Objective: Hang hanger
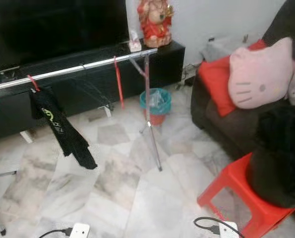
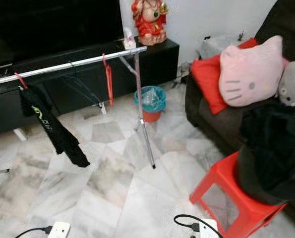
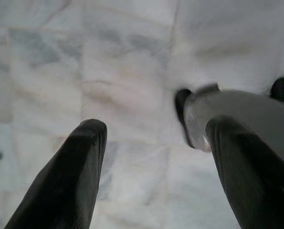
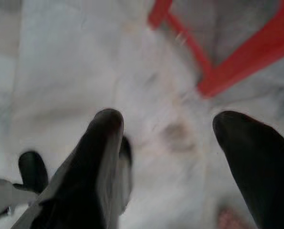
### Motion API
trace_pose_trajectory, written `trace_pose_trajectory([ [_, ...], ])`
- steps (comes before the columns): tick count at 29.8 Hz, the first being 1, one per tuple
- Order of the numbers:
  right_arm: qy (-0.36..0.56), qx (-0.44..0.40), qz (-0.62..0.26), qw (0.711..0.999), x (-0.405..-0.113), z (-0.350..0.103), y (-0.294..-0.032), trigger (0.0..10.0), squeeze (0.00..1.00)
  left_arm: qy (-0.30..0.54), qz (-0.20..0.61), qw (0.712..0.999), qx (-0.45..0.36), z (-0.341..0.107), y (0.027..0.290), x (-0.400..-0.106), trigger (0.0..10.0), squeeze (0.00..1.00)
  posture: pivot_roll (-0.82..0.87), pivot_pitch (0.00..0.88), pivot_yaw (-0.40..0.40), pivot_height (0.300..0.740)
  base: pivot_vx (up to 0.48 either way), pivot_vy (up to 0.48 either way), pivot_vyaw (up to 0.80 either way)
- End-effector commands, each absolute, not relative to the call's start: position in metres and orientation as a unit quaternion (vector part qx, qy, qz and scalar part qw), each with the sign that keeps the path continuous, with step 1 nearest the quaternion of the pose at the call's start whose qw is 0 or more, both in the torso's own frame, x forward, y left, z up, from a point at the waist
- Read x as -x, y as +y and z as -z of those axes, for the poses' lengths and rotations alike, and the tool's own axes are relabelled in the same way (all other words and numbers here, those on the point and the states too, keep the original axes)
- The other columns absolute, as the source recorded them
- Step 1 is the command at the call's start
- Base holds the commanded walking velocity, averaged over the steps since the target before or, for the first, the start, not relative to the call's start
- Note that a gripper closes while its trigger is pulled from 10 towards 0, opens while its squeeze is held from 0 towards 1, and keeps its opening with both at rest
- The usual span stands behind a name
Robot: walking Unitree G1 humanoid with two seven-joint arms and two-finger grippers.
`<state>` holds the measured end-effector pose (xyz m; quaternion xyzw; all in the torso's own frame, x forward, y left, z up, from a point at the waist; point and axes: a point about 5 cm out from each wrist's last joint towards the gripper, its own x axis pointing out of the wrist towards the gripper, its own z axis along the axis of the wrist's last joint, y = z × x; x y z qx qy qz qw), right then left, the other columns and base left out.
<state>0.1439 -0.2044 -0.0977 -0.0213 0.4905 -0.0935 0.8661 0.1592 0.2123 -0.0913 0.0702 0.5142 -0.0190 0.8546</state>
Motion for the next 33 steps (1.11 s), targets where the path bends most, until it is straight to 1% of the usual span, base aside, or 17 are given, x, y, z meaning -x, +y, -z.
trace_pose_trajectory([
  [1, 0.489, 0.009, 0.08, 0.868, -0.146, 0.0989, -0.1904, 10.0, 0.0, 0.524, 0.009, 0.847, -0.083, 0.0913, 0.2239, -0.1539, 10.0, 0.0, -0.02, 0.0, 0.043, 0.74, 0.0, -0.311, 0.0],
  [11, 0.488, 0.009, 0.082, 0.869, -0.1468, 0.0986, -0.1908, 10.0, 0.0, 0.524, 0.01, 0.848, -0.086, 0.0898, 0.2278, -0.1553, 10.0, 0.0, -0.02, 0.0, 0.046, 0.74, 0.0, -0.3, 0.0],
  [19, 0.486, 0.009, 0.085, 0.87, -0.1481, 0.0981, -0.1907, 10.0, 0.0, 0.52, 0.017, 0.849, -0.086, 0.09, 0.2197, -0.1594, 10.0, 0.0, -0.03, 0.0, 0.051, 0.74, 0.0, -0.285, 0.0],
  [27, 0.484, 0.009, 0.086, 0.871, -0.1489, 0.0977, -0.1905, 10.0, 0.0, 0.523, 0.015, 0.848, -0.088, 0.0908, 0.22, -0.1573, 10.0, 0.0, -0.03, 0.0, 0.052, 0.74, 0.0, -0.281, 0.0],
  [33, 0.479, 0.007, 0.089, 0.874, -0.1496, 0.0973, -0.1901, 10.0, 0.0, 0.523, 0.012, 0.848, -0.085, 0.0904, 0.2181, -0.1598, 10.0, 0.0, -0.03, 0.0, 0.055, 0.74, 0.0, 0.0, 0.0],
])
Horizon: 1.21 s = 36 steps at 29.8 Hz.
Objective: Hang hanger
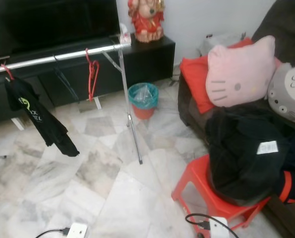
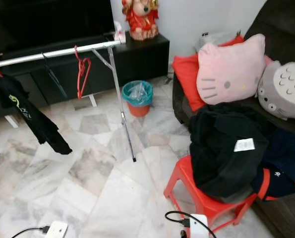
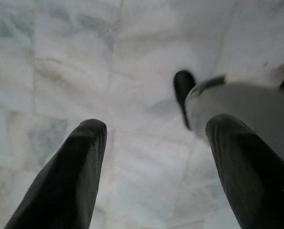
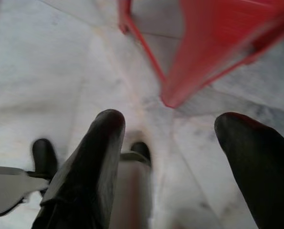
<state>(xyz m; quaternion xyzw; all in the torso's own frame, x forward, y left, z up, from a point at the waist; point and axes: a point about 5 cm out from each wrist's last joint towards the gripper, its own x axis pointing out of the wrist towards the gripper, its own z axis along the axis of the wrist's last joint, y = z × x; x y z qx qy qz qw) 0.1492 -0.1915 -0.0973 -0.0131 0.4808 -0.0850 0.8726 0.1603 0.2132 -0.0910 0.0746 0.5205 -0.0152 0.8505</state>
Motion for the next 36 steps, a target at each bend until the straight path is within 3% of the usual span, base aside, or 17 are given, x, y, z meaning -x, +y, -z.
trace_pose_trajectory([
  [1, 0.476, 0.006, 0.093, 0.874, -0.15, 0.097, -0.19, 10.0, 0.0, 0.521, 0.013, 0.849, -0.084, 0.09, 0.217, -0.163, 10.0, 0.0, -0.03, 0.0, 0.057, 0.74, 0.0, 0.0, 0.0],
  [23, 0.398, 0.039, 0.082, 0.913, -0.161, 0.087, -0.188, 10.0, 0.0, 0.524, 0.022, 0.846, -0.095, 0.09, 0.219, -0.16, 10.0, 0.0, -0.08, 0.0, 0.048, 0.74, 0.0, 0.0, 0.0],
  [33, 0.4, 0.023, 0.063, 0.914, -0.161, 0.088, -0.186, 10.0, 0.0, 0.524, 0.032, 0.845, -0.099, 0.09, 0.217, -0.162, 10.0, 0.0, -0.09, 0.0, 0.052, 0.74, 0.0, 0.0, 0.0],
  [36, 0.268, 0.051, 0.029, 0.962, -0.148, 0.066, -0.199, 10.0, 0.0, 0.523, 0.033, 0.846, -0.1, 0.089, 0.217, -0.162, 10.0, 0.0, -0.08, 0.0, 0.047, 0.74, 0.0, 0.0, 0.0],
])
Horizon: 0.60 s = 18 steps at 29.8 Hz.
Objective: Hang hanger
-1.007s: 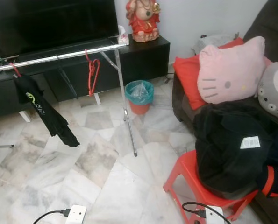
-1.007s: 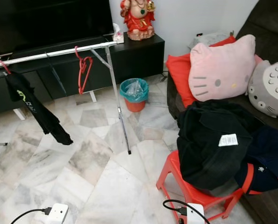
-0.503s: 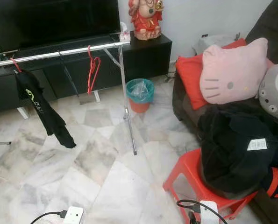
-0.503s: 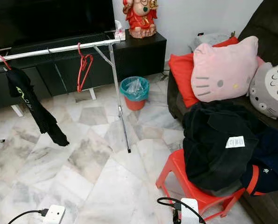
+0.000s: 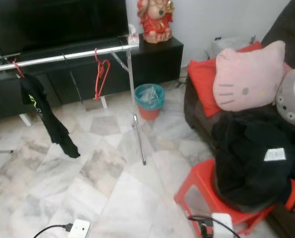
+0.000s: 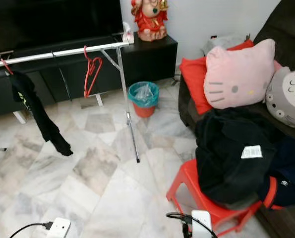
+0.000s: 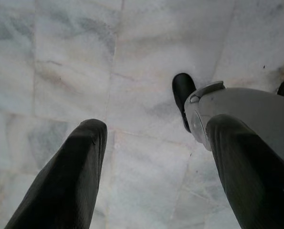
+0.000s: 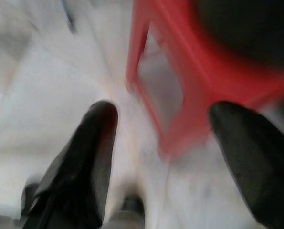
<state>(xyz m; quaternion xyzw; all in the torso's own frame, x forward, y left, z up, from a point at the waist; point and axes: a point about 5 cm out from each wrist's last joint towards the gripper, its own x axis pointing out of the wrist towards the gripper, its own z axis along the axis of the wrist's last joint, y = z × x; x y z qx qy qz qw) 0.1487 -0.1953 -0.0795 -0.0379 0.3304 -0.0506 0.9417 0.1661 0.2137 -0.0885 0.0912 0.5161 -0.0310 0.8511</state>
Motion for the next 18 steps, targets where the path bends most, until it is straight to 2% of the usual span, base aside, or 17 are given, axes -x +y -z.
trace_pose_trajectory([
  [1, 0.264, 0.051, 0.027, 0.963, -0.147, 0.065, -0.199, 10.0, 0.0, 0.523, 0.033, 0.846, -0.099, 0.089, 0.217, -0.162, 10.0, 0.0, -0.08, 0.0, 0.046, 0.74, 0.0, 0.0, 0.0],
  [8, 0.29, 0.068, -0.009, 0.955, -0.147, 0.068, -0.2, 10.0, 0.0, 0.523, 0.033, 0.846, -0.1, 0.09, 0.217, -0.162, 10.0, 0.0, -0.07, 0.0, 0.044, 0.74, 0.0, 0.0, 0.0],
  [14, 0.247, 0.069, 0.012, 0.967, -0.144, 0.057, -0.2, 10.0, 0.0, 0.528, 0.031, 0.842, -0.102, 0.092, 0.22, -0.153, 10.0, 0.0, -0.06, 0.0, 0.043, 0.74, 0.0, 0.0, 0.0],
  [18, 0.186, 0.05, 0.007, 0.981, -0.148, 0.046, -0.197, 10.0, 0.0, 0.53, 0.03, 0.841, -0.105, 0.093, 0.222, -0.151, 10.0, 0.0, -0.07, 0.0, 0.049, 0.74, 0.0, 0.0, 0.0],
])
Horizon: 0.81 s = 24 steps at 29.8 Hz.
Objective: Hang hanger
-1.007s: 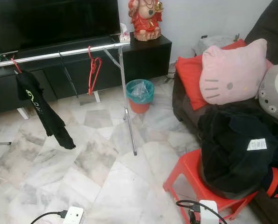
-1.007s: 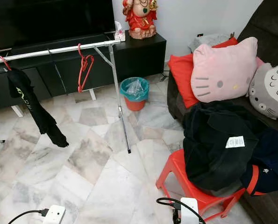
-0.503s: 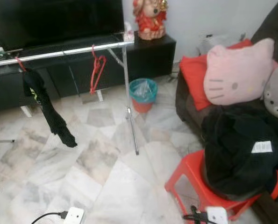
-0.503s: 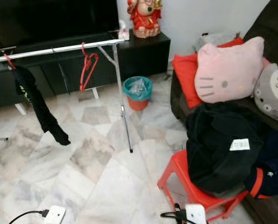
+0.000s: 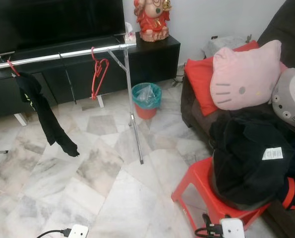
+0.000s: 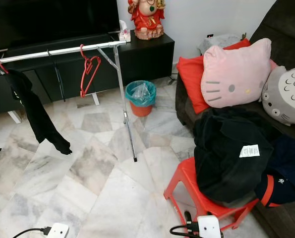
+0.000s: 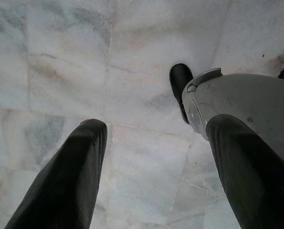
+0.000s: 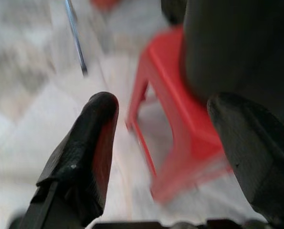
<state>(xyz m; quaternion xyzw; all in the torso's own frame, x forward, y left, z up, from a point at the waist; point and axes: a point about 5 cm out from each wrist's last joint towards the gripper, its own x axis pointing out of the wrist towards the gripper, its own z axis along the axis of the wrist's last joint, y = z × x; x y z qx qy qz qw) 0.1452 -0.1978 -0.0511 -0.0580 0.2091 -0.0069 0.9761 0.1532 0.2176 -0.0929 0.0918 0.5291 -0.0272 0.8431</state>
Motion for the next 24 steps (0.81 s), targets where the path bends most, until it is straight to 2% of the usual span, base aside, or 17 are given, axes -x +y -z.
trace_pose_trajectory([
  [1, 0.181, 0.048, 0.005, 0.982, -0.149, 0.046, -0.196, 10.0, 0.0, 0.53, 0.03, 0.841, -0.105, 0.093, 0.222, -0.151, 10.0, 0.0, -0.07, 0.0, 0.051, 0.74, 0.0, 0.0, 0.0],
  [6, 0.145, 0.052, -0.038, 0.987, -0.154, 0.037, -0.191, 10.0, 0.0, 0.532, 0.033, 0.84, -0.105, 0.094, 0.219, -0.149, 10.0, 0.0, -0.08, 0.0, 0.056, 0.74, 0.0, 0.0, 0.0],
  [7, 0.113, 0.047, -0.043, 0.992, -0.205, 0.014, -0.196, 10.0, 0.0, 0.532, 0.035, 0.84, -0.105, 0.094, 0.219, -0.149, 10.0, 0.0, -0.08, 0.0, 0.057, 0.74, 0.0, 0.0, 0.0],
  [9, 0.095, 0.046, -0.053, 0.993, -0.231, -0.005, -0.197, 10.0, 0.0, 0.532, 0.037, 0.839, -0.106, 0.094, 0.218, -0.149, 10.0, 0.0, -0.08, 0.0, 0.057, 0.74, 0.0, 0.0, 0.0],
  [17, 0.01, 0.046, -0.122, 0.991, -0.243, -0.047, -0.186, 10.0, 0.0, 0.535, 0.039, 0.837, -0.109, 0.095, 0.218, -0.148, 10.0, 0.0, -0.08, 0.0, 0.064, 0.74, 0.0, 0.0, 0.0],
  [24, 0.014, 0.034, -0.152, 0.988, -0.245, -0.061, -0.175, 10.0, 0.0, 0.535, 0.04, 0.837, -0.11, 0.095, 0.218, -0.148, 10.0, 0.0, -0.08, 0.0, 0.064, 0.74, 0.0, 0.0, 0.0],
])
